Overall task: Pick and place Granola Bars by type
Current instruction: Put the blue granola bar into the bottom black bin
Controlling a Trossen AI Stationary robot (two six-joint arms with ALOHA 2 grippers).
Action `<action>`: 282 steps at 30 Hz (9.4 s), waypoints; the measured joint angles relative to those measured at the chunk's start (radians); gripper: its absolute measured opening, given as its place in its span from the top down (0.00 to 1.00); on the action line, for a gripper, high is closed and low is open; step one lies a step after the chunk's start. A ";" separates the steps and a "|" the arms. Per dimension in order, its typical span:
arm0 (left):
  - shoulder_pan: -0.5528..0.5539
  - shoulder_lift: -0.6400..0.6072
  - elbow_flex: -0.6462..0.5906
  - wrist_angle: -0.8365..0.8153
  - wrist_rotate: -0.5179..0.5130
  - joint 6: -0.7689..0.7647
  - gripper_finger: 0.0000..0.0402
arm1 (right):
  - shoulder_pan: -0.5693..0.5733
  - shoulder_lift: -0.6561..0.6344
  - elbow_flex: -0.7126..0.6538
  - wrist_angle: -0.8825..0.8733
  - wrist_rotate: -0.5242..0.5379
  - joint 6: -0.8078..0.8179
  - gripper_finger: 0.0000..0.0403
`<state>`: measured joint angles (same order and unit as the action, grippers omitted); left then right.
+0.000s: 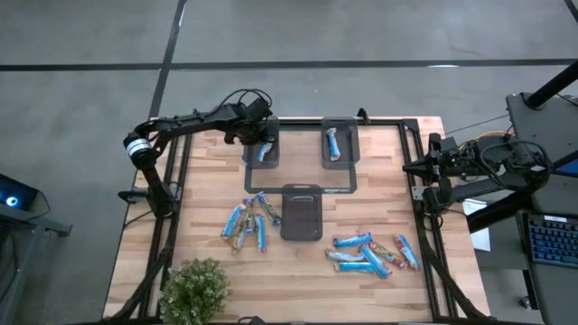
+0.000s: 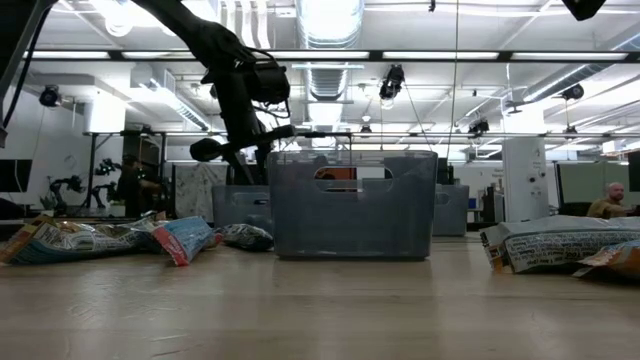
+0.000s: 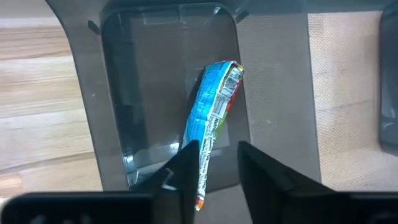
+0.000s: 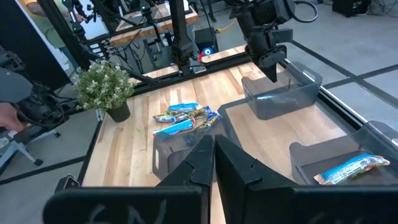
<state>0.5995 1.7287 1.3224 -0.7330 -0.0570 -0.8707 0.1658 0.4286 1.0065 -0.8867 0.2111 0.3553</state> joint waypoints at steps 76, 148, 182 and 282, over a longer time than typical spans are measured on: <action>-0.679 -0.380 0.144 0.002 -0.329 0.406 1.00 | 0.000 0.000 -0.001 0.001 -0.001 0.023 0.98; -0.695 -1.009 -0.281 0.033 -0.169 0.606 1.00 | 0.000 0.513 0.349 -0.219 -0.193 0.000 0.69; -0.694 -1.009 -0.282 -0.009 -0.173 0.601 1.00 | 0.063 0.900 0.315 -0.294 -0.268 -0.075 0.40; -0.694 -1.009 -0.282 -0.009 -0.225 0.610 1.00 | 0.171 1.075 -0.334 0.405 -0.335 -0.044 0.42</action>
<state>-0.0948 0.7197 1.0409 -0.7418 -0.2817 -0.2607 0.3364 1.5036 0.6726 -0.4818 -0.1237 0.3115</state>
